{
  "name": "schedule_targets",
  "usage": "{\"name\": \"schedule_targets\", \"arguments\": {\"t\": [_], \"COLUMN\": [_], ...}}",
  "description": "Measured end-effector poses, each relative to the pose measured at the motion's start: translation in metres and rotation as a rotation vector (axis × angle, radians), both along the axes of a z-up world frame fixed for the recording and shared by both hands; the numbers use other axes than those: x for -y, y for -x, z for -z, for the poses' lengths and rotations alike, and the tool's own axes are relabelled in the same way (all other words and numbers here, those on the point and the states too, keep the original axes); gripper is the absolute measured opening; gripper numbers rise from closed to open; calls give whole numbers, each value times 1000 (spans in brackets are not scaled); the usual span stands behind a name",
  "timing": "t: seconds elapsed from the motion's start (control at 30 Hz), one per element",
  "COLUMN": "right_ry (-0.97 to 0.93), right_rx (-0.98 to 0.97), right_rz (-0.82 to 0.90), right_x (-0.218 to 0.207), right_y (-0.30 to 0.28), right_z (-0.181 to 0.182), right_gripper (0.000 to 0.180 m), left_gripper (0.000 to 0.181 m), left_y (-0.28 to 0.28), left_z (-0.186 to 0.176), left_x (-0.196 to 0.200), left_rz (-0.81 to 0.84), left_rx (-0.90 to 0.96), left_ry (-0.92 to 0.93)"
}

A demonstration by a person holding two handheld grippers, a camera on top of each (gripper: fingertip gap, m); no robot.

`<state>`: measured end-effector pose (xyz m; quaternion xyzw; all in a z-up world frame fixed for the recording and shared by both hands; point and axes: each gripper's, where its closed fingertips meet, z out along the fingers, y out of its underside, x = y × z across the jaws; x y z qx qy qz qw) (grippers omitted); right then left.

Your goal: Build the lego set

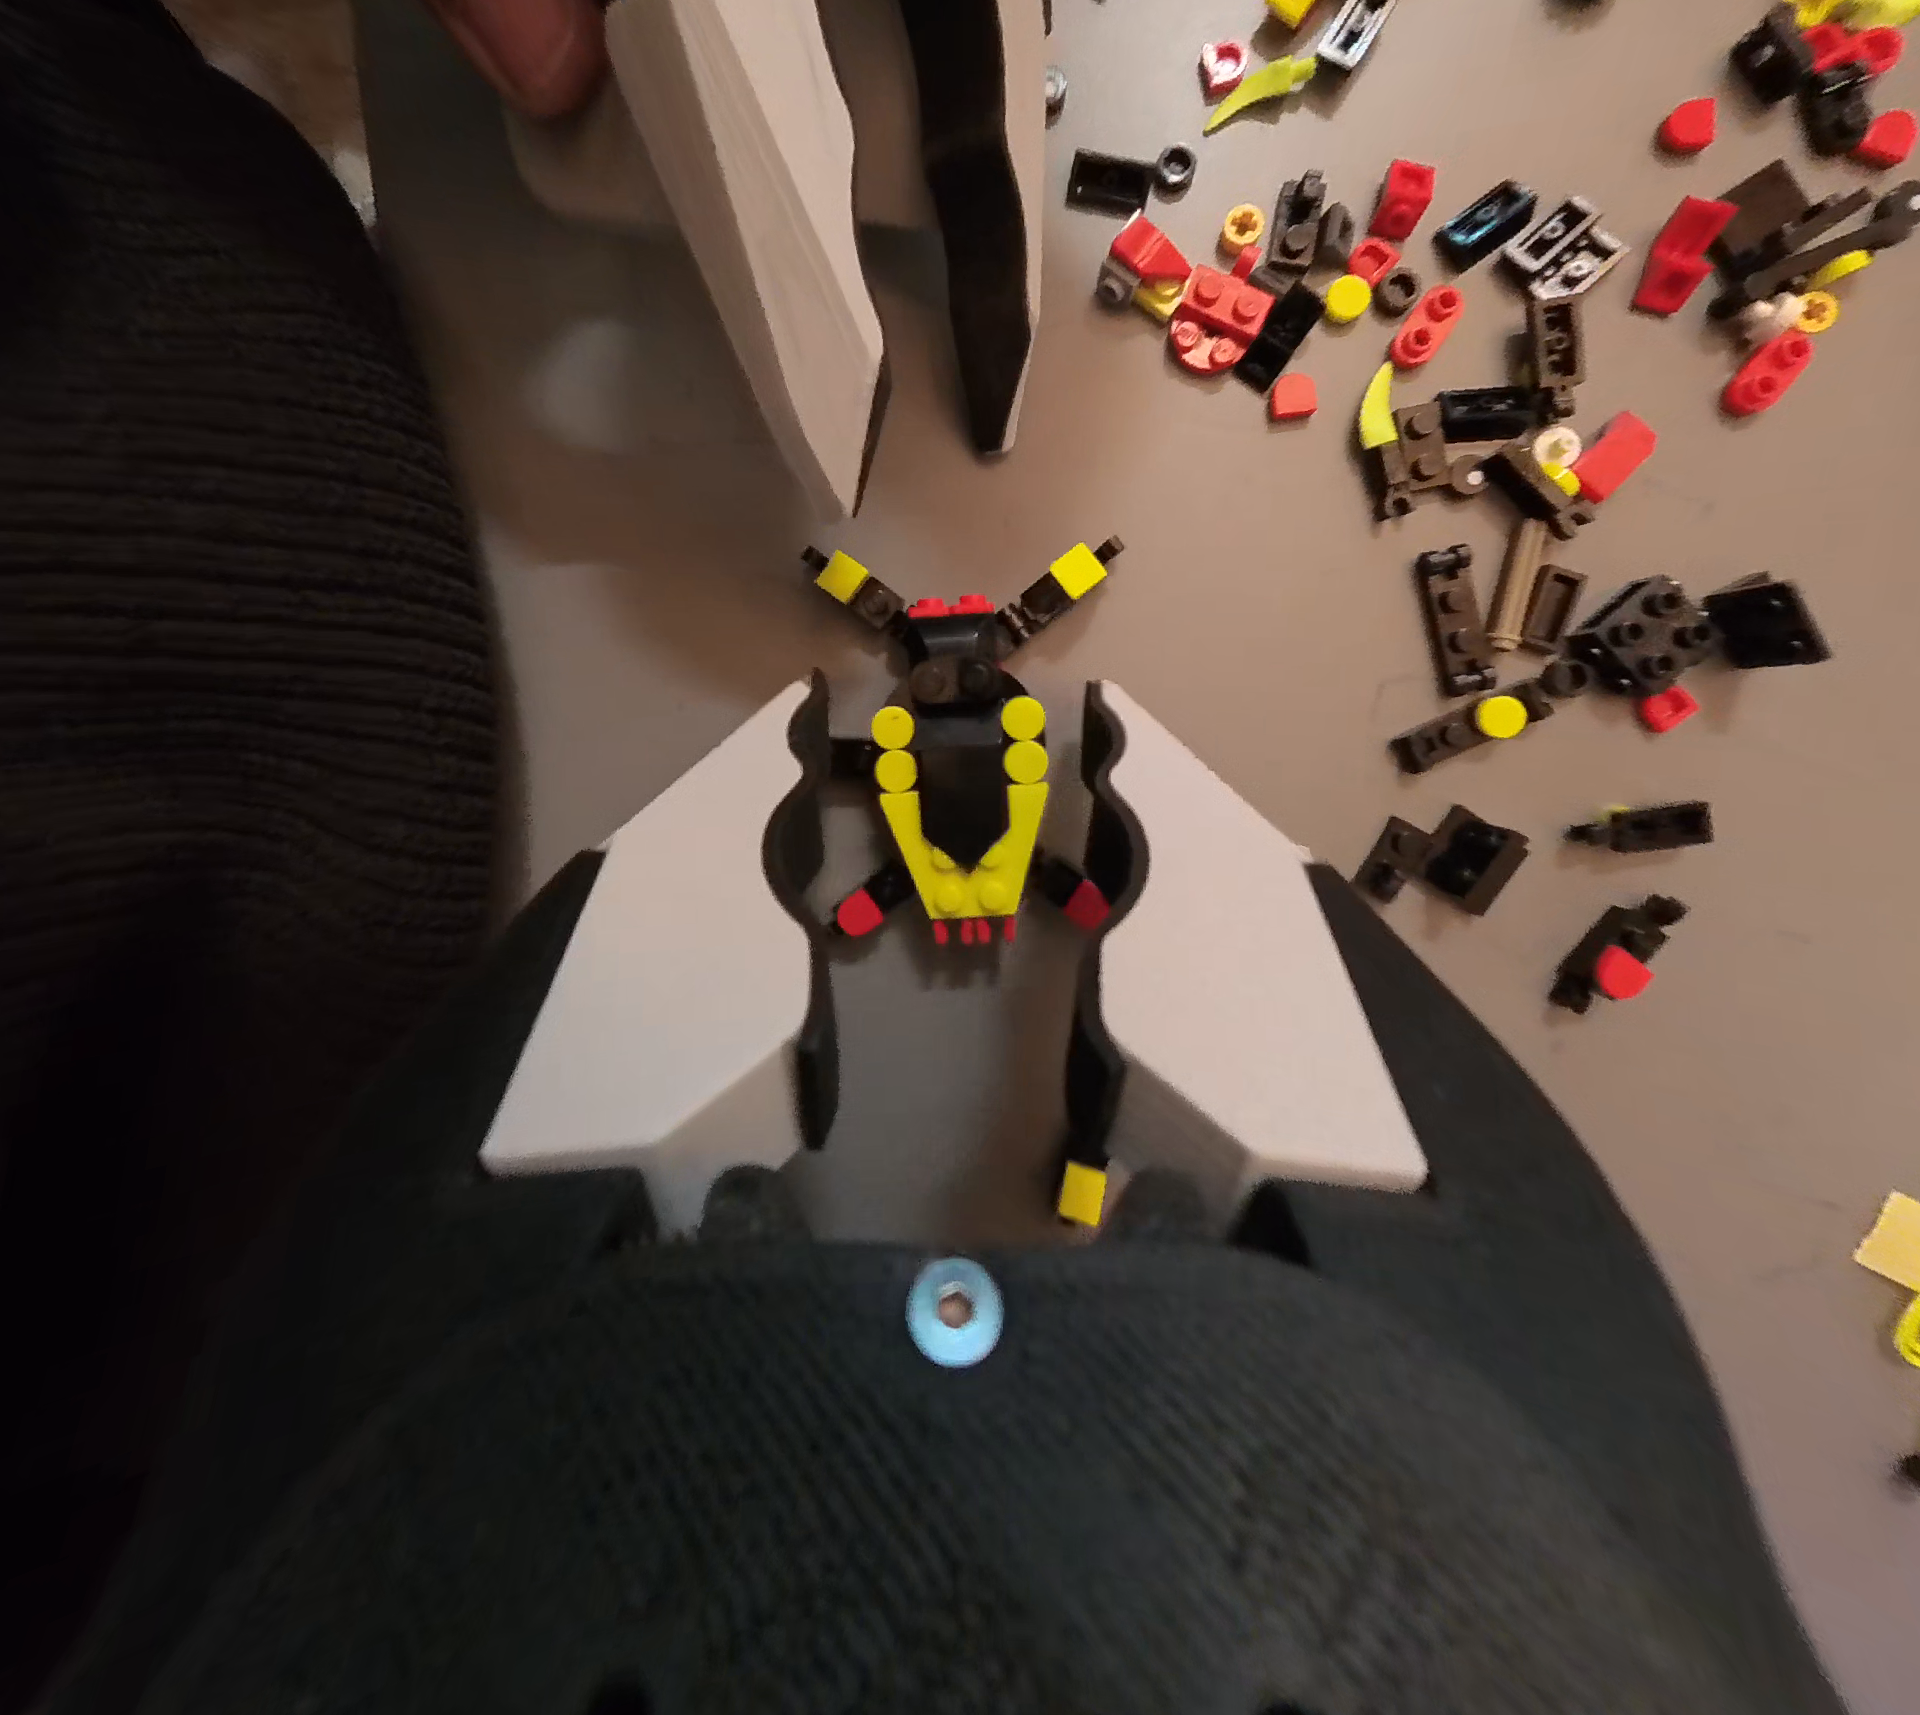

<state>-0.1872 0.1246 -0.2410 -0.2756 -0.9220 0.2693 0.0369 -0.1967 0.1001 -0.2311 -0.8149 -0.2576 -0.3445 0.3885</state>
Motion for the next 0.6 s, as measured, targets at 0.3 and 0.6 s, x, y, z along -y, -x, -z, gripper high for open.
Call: {"name": "schedule_targets", "arguments": {"t": [0.3,0.6], "right_ry": [15,-32], "right_rx": [-7,-3], "right_rz": [10,2], "right_x": [3,4], "right_y": [0,3], "right_z": [-8,-8], "right_gripper": [23,14], "left_gripper": [41,39], "left_y": [-1,-3], "left_z": [1,1], "left_x": [0,-1], "left_rz": [6,11], "left_rx": [6,10], "left_ry": [2,5]}}
